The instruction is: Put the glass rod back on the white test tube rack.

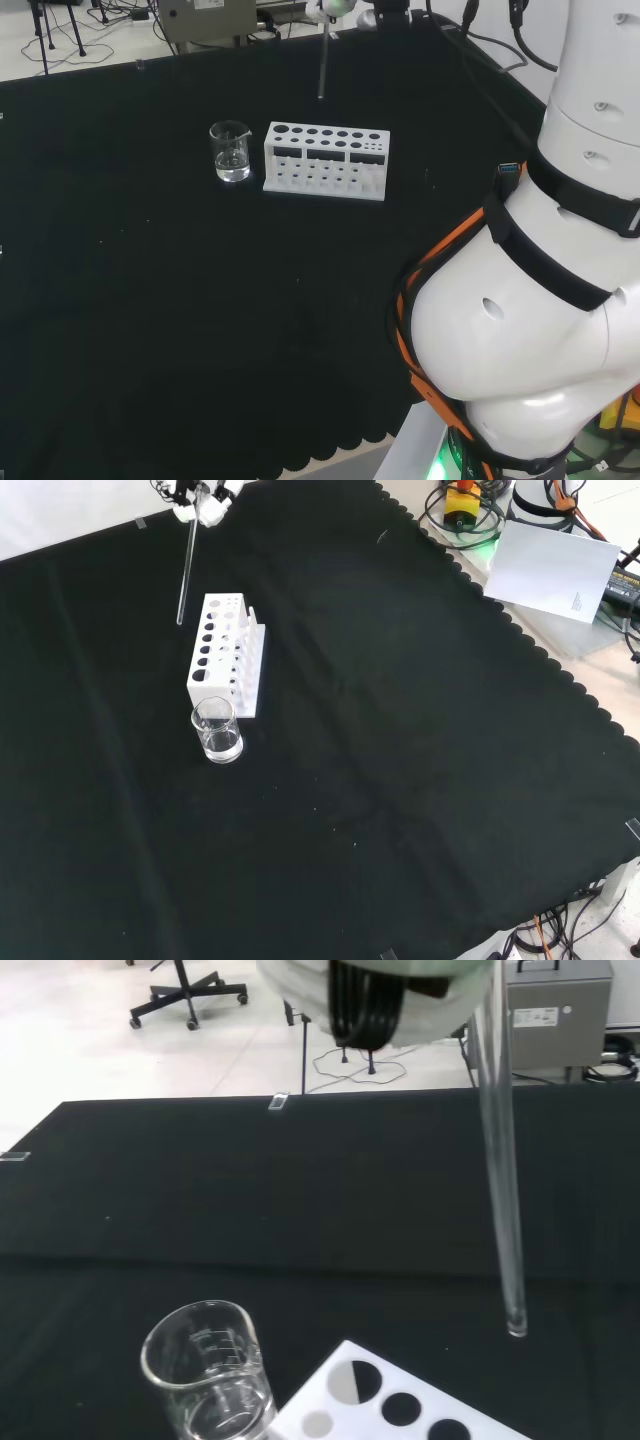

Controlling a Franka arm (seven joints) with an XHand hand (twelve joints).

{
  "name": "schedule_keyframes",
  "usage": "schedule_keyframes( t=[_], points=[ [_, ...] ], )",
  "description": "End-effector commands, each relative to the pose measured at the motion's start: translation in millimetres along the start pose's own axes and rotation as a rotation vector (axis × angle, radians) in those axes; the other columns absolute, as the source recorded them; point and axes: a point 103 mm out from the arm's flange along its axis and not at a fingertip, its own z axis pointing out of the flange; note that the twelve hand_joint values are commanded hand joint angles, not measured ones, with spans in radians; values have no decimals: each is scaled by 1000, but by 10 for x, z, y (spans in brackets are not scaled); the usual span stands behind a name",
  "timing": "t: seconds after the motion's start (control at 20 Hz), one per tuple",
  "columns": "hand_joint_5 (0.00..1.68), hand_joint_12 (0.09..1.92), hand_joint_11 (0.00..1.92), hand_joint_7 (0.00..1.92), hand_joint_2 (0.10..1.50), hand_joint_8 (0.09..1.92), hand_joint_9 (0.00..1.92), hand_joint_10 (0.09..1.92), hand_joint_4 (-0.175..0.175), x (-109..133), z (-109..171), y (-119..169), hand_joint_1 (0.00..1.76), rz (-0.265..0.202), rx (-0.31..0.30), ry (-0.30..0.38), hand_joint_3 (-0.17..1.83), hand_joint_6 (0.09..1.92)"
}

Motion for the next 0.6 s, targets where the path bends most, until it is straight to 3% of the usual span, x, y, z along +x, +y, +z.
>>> schedule_keyframes(
  t=[0.05,0.6],
  points=[
    [1174,810,1187,1138,868,1116,1646,743,-175,-123,-13,-45,1302,25,-3,-2,379,438],
    [1175,810,1187,1136,872,1118,1646,744,-175,-503,-66,-215,1301,95,-6,-8,371,435]
  ],
)
